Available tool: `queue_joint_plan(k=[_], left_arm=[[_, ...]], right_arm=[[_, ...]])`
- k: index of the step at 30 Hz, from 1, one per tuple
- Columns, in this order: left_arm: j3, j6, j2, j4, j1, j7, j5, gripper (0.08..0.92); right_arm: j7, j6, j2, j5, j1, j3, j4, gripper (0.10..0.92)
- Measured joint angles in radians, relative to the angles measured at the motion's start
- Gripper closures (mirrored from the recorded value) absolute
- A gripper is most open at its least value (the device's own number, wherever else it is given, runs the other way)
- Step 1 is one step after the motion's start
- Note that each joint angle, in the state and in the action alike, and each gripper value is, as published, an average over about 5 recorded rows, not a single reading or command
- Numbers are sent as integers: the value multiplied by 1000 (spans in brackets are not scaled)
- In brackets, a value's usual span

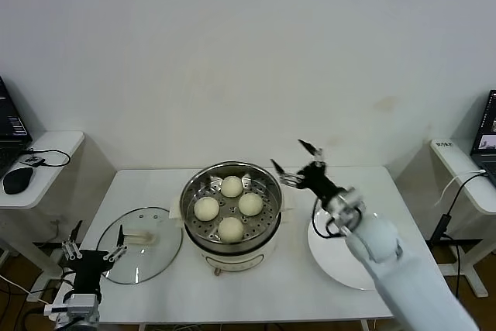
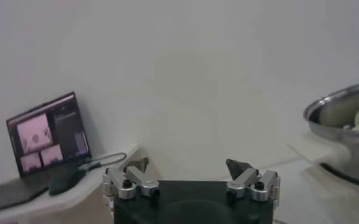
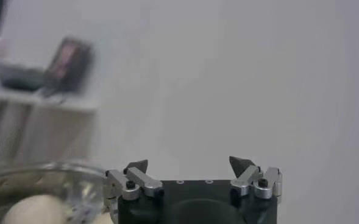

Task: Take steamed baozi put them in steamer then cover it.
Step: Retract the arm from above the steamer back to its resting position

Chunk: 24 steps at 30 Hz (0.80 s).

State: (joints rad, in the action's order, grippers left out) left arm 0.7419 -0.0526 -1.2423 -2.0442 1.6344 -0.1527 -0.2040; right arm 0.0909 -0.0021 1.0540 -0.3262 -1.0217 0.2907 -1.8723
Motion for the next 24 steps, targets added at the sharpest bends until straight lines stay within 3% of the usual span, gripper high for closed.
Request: queue_joint_plan(k=[8,16,24], left_arm=[[29,54,61,23,45,42,-321,177],[22,86,73,29,110,60,-636,177],[-19,121,106,121,53,37,-812,177]], right_arm=[[-21,53,161,96,-288,291,-94,203],[-46,93,249,194,-475,473,-156,203],[-61,118,305,255,-588,580,-199,203]])
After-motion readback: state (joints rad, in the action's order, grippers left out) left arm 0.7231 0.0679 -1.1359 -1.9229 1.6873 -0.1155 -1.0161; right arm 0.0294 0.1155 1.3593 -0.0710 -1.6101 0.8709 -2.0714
